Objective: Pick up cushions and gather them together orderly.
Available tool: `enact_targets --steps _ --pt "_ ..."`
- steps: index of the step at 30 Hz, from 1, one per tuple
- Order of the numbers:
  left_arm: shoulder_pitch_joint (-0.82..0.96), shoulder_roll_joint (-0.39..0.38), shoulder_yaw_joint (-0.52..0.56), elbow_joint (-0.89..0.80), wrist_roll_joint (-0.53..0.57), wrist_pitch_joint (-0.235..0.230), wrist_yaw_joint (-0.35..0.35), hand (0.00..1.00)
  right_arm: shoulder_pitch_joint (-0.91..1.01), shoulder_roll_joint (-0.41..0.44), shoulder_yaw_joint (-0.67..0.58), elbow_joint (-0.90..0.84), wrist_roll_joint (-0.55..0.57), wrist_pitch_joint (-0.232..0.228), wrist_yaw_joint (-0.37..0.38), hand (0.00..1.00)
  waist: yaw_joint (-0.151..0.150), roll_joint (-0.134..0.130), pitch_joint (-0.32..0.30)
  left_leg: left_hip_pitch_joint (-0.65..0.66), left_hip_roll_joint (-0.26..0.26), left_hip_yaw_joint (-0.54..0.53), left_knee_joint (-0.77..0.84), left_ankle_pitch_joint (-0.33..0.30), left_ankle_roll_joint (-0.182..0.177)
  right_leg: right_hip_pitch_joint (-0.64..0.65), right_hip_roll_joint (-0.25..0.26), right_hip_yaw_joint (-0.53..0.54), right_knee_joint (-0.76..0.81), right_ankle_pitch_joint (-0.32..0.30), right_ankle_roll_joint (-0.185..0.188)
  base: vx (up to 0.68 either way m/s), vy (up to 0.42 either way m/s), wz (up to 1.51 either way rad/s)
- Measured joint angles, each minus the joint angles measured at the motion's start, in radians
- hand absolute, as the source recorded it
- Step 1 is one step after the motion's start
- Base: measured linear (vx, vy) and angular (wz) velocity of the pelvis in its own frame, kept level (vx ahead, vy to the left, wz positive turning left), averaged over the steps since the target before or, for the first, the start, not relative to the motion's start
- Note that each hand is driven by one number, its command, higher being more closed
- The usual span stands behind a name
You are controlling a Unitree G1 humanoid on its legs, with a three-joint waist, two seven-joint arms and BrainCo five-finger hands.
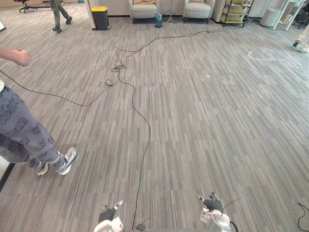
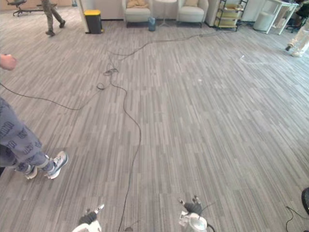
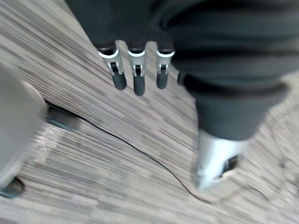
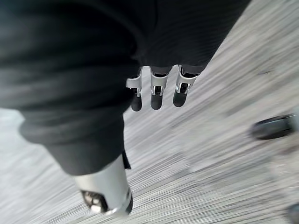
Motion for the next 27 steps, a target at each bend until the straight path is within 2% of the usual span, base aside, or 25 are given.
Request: enact_targets --steps 6,15,27 --pt "-0.036 0.008 0.010 0.080 0.072 0.001 -0.025 0.00 -0.039 -0.010 -0.041 0.110 -0.006 0.009 0.036 0.00 0.000 -0.003 0.001 0.001 -0.007 -0.002 0.000 0.000 0.000 0.008 -0.003 -0.001 -0.012 0.004 0.002 0.00 0.000 0.00" --pt "-0.068 0.009 0.034 0.118 0.123 0.001 -0.044 0.00 -0.083 -0.018 -0.101 0.190 -0.044 0.028 0.056 0.00 -0.001 -0.006 0.020 0.003 -0.015 -0.010 -0.001 0.000 0.000 0.015 -0.007 -0.007 -0.015 0.003 0.004 -0.01 -0.003 0.01" --pt "-0.092 0.023 0.006 0.153 0.134 0.001 -0.065 0.00 -0.106 -0.031 -0.115 0.229 -0.046 0.031 0.077 0.00 -0.004 -0.002 0.030 0.000 -0.020 -0.016 -0.001 -0.002 0.003 0.022 -0.013 -0.020 -0.026 0.001 0.006 0.00 -0.007 0.02"
